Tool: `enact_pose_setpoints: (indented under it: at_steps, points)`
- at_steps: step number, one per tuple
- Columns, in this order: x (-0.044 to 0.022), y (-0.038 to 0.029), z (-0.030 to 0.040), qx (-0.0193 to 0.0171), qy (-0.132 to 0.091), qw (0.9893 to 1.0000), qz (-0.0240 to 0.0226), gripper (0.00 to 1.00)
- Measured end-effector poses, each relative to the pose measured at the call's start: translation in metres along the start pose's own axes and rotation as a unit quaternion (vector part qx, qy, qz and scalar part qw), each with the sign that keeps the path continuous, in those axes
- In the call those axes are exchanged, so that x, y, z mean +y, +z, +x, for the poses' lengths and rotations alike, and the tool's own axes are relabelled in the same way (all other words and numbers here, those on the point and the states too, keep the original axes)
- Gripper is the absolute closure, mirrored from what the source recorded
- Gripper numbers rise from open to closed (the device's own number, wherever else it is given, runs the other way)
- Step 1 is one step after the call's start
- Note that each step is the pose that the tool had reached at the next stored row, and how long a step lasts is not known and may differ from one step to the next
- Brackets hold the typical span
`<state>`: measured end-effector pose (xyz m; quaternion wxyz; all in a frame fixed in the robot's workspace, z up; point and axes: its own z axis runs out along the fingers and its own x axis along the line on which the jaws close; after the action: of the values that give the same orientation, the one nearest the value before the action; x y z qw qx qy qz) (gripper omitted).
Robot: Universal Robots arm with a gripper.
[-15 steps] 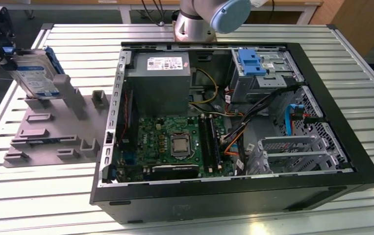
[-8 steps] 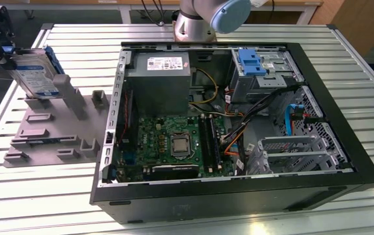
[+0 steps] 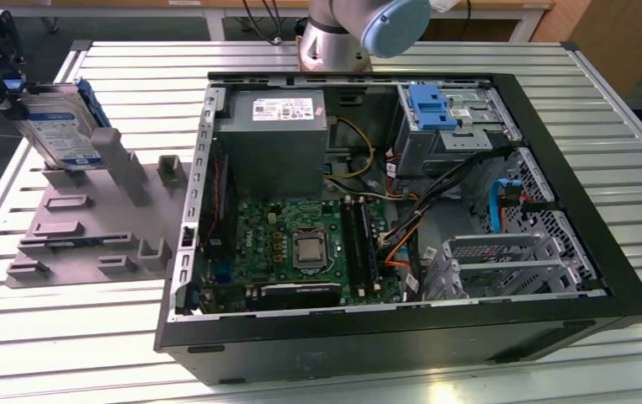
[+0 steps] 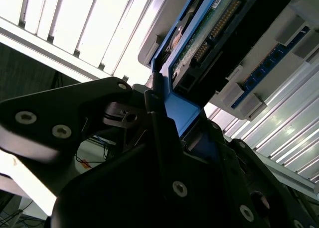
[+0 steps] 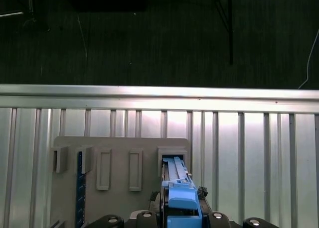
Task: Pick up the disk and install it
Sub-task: 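Pick up the disk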
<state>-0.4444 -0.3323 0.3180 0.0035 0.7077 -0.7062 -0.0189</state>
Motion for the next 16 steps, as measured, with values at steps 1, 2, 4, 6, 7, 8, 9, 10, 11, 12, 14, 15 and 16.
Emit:
enact_pose_setpoints:
  at_steps: [1, 2, 4, 6, 7, 8, 9, 10, 11, 12, 14, 15, 16]
  points:
    - [0.0, 0.0, 0.0, 0.0, 0.0, 1.0, 0.0, 0.64]
    - [0.0, 0.0, 0.0, 0.0, 0.0, 1.0, 0.0, 0.64]
    - [0.0001, 0.0, 0.0, 0.0, 0.0, 1.0, 0.0, 0.64]
    - [0.0001, -0.0005, 0.0, 0.0, 0.0, 1.0, 0.0, 0.64]
    - [0.0001, -0.0011, 0.0, 0.0001, 0.0, 1.0, -0.0001, 0.64]
    - [0.0001, -0.0016, 0.0, 0.0, 0.0, 1.0, -0.0001, 0.64]
    - [0.0001, -0.0024, -0.0001, 0.0001, 0.0, 1.0, -0.0001, 0.64]
    - [0.0002, -0.0029, -0.0001, 0.0, 0.0, 1.0, 0.0, 0.64]
    - [0.0002, -0.0033, -0.0001, 0.0, 0.0, 1.0, 0.0001, 0.64]
    - [0.0002, -0.0036, -0.0001, -0.0001, 0.0, 1.0, 0.0001, 0.64]
    - [0.0002, -0.0042, -0.0001, 0.0, 0.0, 1.0, 0.0001, 0.64]
    - [0.0002, -0.0044, -0.0001, 0.0, 0.0, 1.0, 0.0, 0.64]
    - [0.0002, -0.0045, -0.0001, 0.0, 0.0, 1.0, 0.0001, 0.64]
